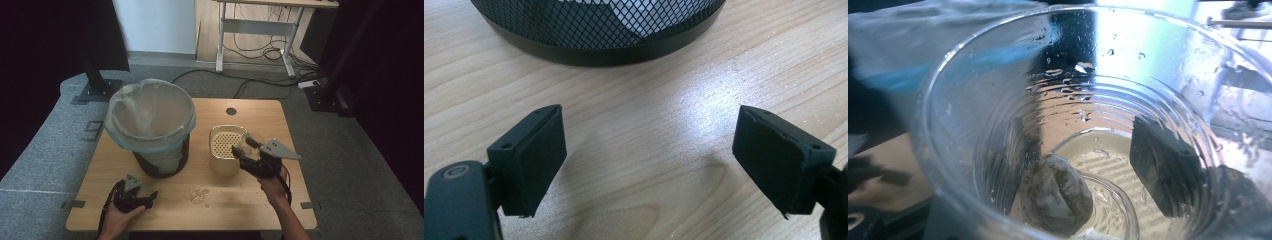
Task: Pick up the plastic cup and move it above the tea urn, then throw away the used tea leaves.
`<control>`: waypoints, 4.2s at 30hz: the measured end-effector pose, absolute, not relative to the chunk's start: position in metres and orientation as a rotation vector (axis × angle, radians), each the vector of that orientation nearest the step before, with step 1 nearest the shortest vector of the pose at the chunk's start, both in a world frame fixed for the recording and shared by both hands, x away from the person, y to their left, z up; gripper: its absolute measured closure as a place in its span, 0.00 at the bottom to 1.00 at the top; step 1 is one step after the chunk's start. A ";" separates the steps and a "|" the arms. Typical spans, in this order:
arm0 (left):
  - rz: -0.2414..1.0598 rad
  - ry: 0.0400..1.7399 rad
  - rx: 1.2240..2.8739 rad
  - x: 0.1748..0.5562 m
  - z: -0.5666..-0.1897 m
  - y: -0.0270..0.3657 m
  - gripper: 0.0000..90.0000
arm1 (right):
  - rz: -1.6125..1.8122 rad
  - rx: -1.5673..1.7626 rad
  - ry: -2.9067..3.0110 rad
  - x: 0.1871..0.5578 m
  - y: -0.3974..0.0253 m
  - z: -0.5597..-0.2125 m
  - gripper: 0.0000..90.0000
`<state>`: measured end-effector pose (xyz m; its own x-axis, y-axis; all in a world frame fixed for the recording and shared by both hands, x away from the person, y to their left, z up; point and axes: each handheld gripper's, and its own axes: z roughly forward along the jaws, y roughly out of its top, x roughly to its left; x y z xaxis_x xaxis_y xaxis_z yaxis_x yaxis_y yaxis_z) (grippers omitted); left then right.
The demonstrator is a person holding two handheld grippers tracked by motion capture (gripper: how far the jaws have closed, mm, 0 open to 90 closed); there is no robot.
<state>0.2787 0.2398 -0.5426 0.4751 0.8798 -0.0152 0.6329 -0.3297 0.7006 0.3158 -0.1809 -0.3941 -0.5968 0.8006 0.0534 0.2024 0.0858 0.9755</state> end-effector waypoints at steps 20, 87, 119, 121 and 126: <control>0.465 1.248 2.102 0.280 -0.546 0.240 0.15 | 1.427 1.088 1.862 0.385 -0.183 -0.388 0.43; 0.469 1.222 2.121 0.283 -0.546 0.239 0.14 | -0.448 -0.363 1.620 0.410 -0.115 -0.431 0.45; 0.468 1.222 2.124 0.283 -0.546 0.239 0.14 | -0.685 -0.616 1.458 0.409 -0.088 -0.432 0.47; 0.467 1.221 2.125 0.283 -0.546 0.239 0.14 | -0.691 -0.636 1.457 0.407 -0.088 -0.436 0.47; 0.466 1.223 2.127 0.283 -0.546 0.239 0.14 | -0.716 -0.638 1.455 0.410 -0.088 -0.434 0.48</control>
<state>0.2829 0.2392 -0.5458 0.5060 0.8625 -0.0084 0.6384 -0.3680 0.6761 0.4097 -0.0885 -0.4339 -0.0144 -0.7628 -0.6464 0.0465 0.6453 -0.7625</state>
